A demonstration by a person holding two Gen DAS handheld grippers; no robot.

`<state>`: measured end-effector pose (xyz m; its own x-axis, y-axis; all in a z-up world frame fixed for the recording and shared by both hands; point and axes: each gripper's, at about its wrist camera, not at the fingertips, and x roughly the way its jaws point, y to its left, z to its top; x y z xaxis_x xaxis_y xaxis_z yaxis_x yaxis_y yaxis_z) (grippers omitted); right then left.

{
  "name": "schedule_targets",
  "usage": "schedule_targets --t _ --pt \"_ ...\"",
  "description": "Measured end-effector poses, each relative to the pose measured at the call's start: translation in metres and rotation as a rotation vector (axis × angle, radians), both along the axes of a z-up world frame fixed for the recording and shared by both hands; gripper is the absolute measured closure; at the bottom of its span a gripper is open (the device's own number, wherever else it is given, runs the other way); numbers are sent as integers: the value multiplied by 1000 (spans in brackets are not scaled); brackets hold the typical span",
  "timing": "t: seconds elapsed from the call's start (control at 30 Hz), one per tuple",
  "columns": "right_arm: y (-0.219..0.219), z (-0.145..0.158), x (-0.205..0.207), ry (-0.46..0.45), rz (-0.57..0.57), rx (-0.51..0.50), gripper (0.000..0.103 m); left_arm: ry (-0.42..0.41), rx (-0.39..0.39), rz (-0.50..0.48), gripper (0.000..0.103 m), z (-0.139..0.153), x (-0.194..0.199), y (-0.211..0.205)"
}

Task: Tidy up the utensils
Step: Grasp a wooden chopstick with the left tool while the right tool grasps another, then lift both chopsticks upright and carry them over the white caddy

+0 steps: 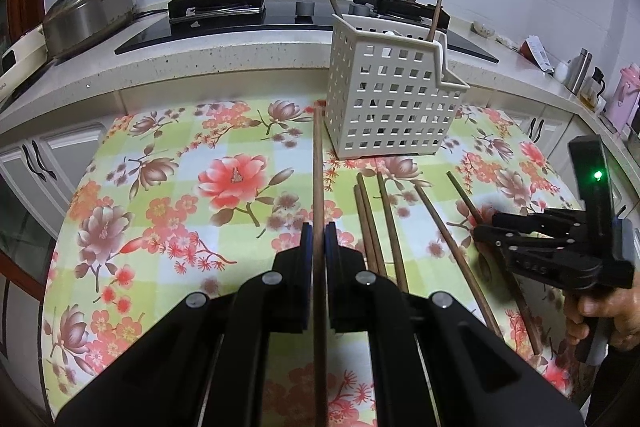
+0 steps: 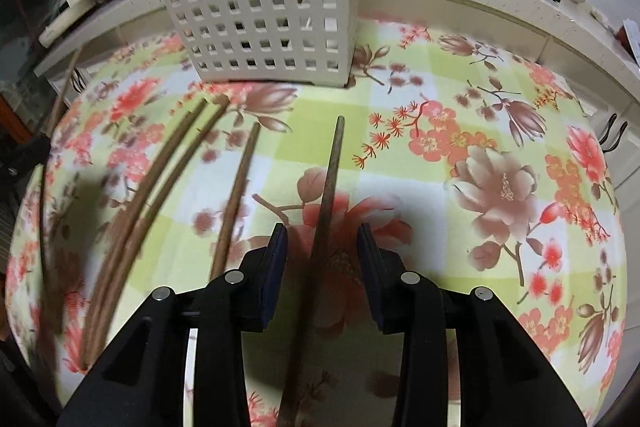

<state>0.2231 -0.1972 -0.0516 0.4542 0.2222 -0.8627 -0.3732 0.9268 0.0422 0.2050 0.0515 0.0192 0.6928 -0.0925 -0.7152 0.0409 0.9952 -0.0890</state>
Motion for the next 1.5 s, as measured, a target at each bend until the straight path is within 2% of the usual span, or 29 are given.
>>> schedule_targets --t 0.1,0.17,0.27,0.43,0.7,1.0,1.17,1.5 --pt "4 -2 1 -23 6 -17 74 2 -3 3 97 -1 0 2" --pt "2 -2 3 -30 2 -15 90 3 -5 5 97 -2 1 2" --pt "1 -1 3 -26 5 -7 95 4 -7 7 97 -3 1 3" --pt "-7 12 -2 -43 -3 40 96 -2 -6 8 97 -1 -1 4" --pt "-20 71 -25 -144 20 106 96 -16 -9 1 97 4 -4 2" --pt "-31 115 -48 -226 38 172 96 -54 -42 -6 97 20 -13 3" --pt "-35 127 -56 -255 44 180 96 -76 -63 -21 97 30 -18 1" --pt "-40 130 -59 -277 33 197 96 -91 -122 -57 97 41 -21 -1"
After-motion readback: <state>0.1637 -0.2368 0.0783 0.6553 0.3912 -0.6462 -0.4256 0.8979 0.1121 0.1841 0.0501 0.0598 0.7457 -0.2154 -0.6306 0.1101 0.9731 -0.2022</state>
